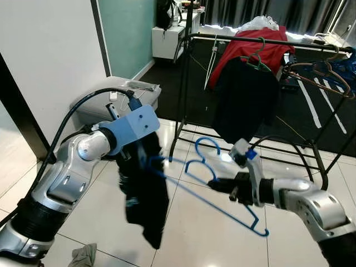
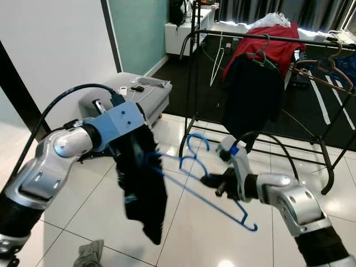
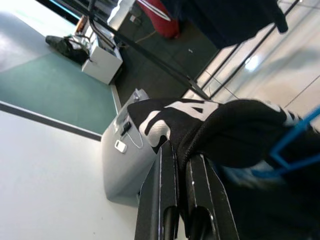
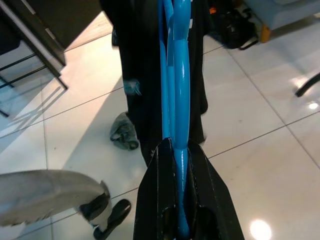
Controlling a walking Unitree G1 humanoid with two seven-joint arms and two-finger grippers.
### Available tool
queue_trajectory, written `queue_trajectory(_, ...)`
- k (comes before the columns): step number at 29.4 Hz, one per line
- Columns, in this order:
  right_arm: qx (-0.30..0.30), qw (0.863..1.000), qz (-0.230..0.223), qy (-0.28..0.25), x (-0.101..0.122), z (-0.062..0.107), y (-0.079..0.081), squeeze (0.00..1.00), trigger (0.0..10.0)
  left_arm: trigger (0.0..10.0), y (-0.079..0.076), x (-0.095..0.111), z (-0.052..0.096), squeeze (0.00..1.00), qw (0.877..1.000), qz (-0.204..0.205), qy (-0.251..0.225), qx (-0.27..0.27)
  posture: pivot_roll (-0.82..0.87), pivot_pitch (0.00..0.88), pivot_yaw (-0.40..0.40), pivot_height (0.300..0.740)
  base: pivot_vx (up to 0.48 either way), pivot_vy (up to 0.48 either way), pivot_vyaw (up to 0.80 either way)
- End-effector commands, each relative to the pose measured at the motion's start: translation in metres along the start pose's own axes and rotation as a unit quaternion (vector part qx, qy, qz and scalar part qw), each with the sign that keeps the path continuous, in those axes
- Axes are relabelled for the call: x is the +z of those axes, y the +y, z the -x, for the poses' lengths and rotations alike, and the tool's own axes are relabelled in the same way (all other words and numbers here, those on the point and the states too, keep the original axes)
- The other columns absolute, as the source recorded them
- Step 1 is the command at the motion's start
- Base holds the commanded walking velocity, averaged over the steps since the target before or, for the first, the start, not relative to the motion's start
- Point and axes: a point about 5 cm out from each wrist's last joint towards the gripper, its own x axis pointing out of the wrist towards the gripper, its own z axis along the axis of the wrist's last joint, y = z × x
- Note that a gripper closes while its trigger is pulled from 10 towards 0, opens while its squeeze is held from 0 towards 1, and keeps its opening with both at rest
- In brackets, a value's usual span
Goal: Hang hanger
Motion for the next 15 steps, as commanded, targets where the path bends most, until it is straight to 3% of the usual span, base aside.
queue_trajectory(1, -0.023, 1.0, 0.001, -0.001, 0.002, -0.001, -0.005, 0.0, 10.0, 10.0, 0.006, 0.01, 0.001, 0.0, 1.0, 0.001, -0.018, 0.008, 0.01, 0.0, -0.025, 0.74, 0.0, 0.0, 0.0)
queue_trajectory(6, -0.051, 0.999, -0.008, 0.005, 0.0, -0.002, -0.013, 0.0, 10.0, 10.0, 0.006, 0.013, 0.0, 0.0, 1.0, 0.008, -0.024, 0.01, 0.01, 0.0, -0.029, 0.74, 0.0, 0.0, 0.0)
queue_trajectory(11, 0.026, 0.999, -0.006, 0.025, -0.01, -0.006, 0.004, 0.0, 10.0, 10.0, 0.005, 0.026, -0.002, 0.0, 0.998, 0.017, -0.054, 0.01, 0.01, 0.0, -0.035, 0.74, 0.0, 0.0, 0.0)
queue_trajectory(14, 0.031, 0.999, -0.006, 0.032, -0.013, -0.007, 0.006, 0.0, 10.0, 10.0, 0.004, 0.03, -0.002, 0.0, 0.998, 0.02, -0.062, 0.009, 0.01, 0.0, -0.038, 0.74, 0.0, 0.0, 0.0)
queue_trajectory(15, 0.001, 0.999, -0.016, 0.036, -0.017, -0.012, -0.001, 0.0, 10.0, 10.0, 0.002, 0.038, -0.003, 0.0, 0.997, 0.027, -0.077, 0.007, 0.01, 0.0, -0.039, 0.74, 0.0, 0.0, 0.0)
